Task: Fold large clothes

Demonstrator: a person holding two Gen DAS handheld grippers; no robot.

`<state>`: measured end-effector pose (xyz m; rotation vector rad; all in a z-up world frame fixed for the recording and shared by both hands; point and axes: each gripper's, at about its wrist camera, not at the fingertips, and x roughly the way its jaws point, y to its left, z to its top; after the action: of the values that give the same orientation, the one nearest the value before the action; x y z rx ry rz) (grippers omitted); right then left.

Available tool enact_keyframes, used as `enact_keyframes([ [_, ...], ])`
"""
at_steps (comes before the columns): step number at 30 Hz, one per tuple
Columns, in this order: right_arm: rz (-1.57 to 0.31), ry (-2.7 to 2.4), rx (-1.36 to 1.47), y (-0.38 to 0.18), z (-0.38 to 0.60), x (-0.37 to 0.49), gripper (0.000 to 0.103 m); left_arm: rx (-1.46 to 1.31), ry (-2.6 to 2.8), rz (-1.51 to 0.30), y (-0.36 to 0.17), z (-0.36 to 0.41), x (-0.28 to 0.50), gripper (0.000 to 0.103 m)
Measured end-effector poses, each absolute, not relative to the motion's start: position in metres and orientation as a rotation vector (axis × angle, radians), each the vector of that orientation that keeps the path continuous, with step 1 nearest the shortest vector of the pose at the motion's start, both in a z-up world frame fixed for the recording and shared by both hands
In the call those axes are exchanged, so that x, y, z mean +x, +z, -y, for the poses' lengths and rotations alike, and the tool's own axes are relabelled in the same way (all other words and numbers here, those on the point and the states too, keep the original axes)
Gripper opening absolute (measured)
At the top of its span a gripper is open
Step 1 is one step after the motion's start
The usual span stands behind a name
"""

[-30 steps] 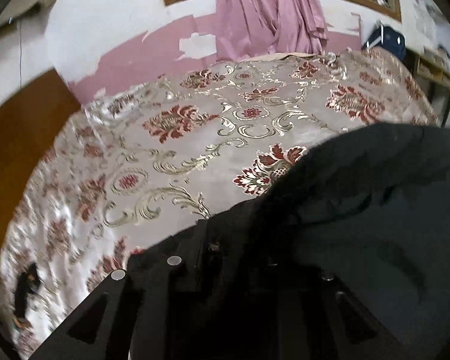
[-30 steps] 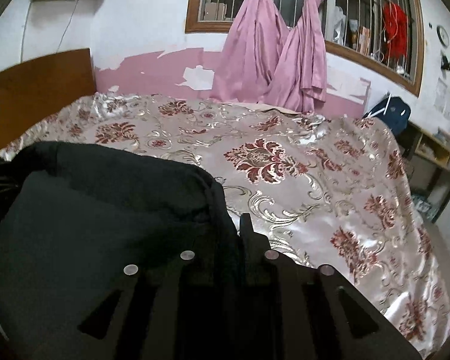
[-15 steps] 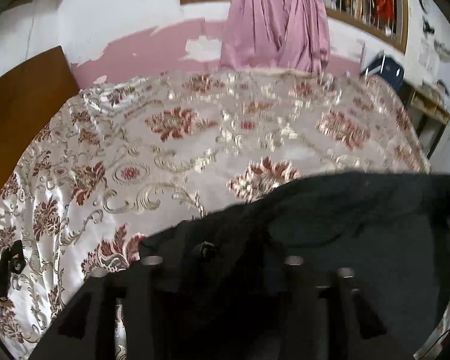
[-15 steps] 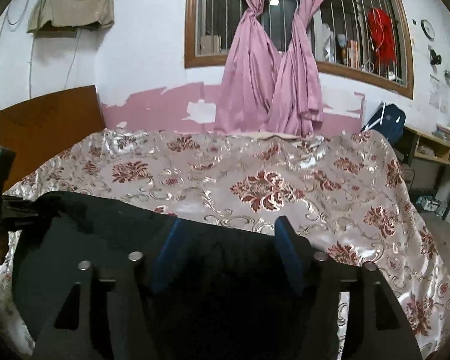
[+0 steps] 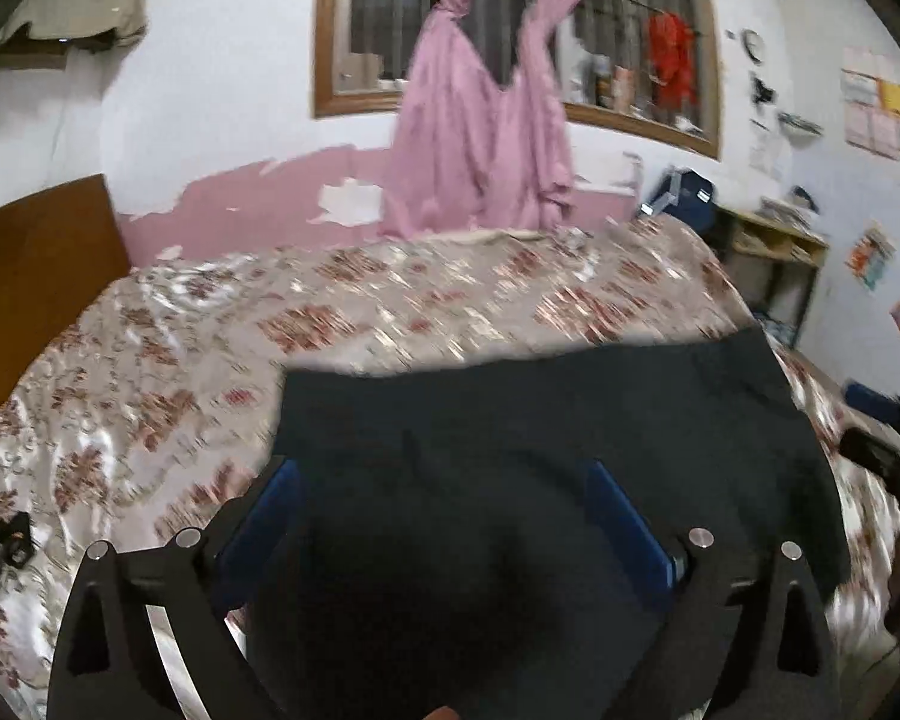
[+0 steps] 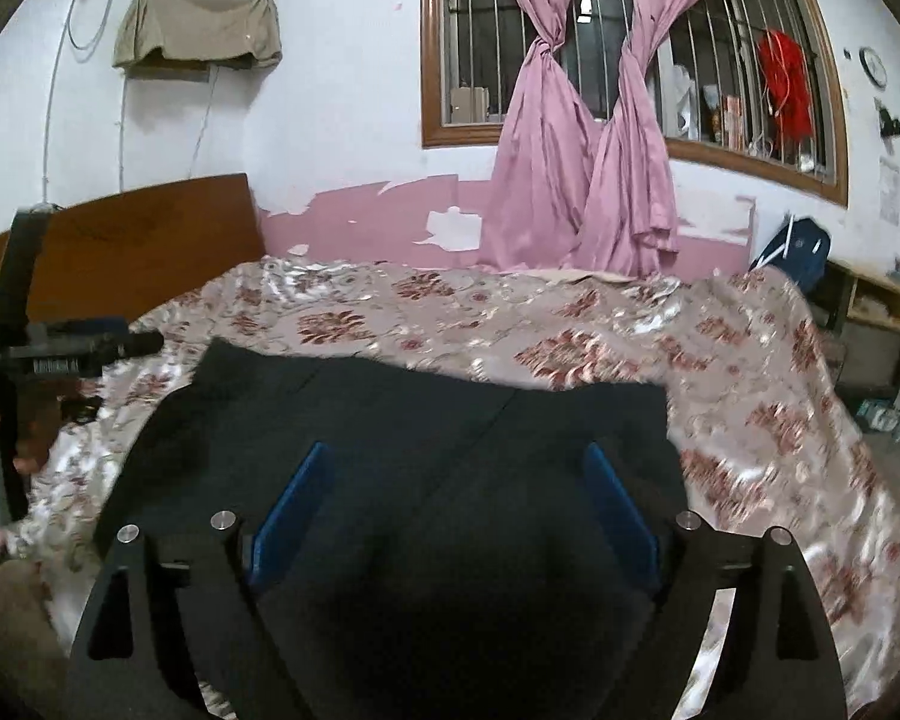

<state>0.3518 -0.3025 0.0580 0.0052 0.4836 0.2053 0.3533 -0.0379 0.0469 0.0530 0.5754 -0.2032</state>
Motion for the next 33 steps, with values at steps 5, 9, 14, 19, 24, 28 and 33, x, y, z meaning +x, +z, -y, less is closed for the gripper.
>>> enact_keyframes([
  [5, -0.565, 0.213, 0.039, 0.016, 0.302, 0.338, 0.083, 0.113, -0.262, -0.632, 0.003, 0.056, 0.328, 0.097],
  [9, -0.644, 0.175, 0.071, -0.022, 0.31, 0.341, 0.083, 0.164, -0.256, -0.646, -0.025, 0.066, 0.327, 0.097],
  [14, -0.647, 0.109, 0.084, -0.049, 0.322, 0.353, 0.084, 0.146, -0.22, -0.595, -0.044, 0.073, 0.341, 0.103],
  [19, -0.603, 0.068, 0.031, -0.05, 0.319, 0.375, 0.089, 0.107, -0.211, -0.539, -0.041, 0.077, 0.371, 0.103],
  [24, -0.601, 0.043, 0.037, -0.038, 0.325, 0.414, 0.089, 0.124, -0.204, -0.522, -0.032, 0.087, 0.415, 0.103],
  [28, -0.643, 0.0, 0.08, -0.035, 0.338, 0.454, 0.089, 0.095, -0.233, -0.594, -0.034, 0.091, 0.453, 0.103],
  [33, -0.679, -0.013, 0.221, -0.056, 0.363, 0.484, 0.094, 0.038, -0.287, -0.683, -0.043, 0.091, 0.488, 0.103],
])
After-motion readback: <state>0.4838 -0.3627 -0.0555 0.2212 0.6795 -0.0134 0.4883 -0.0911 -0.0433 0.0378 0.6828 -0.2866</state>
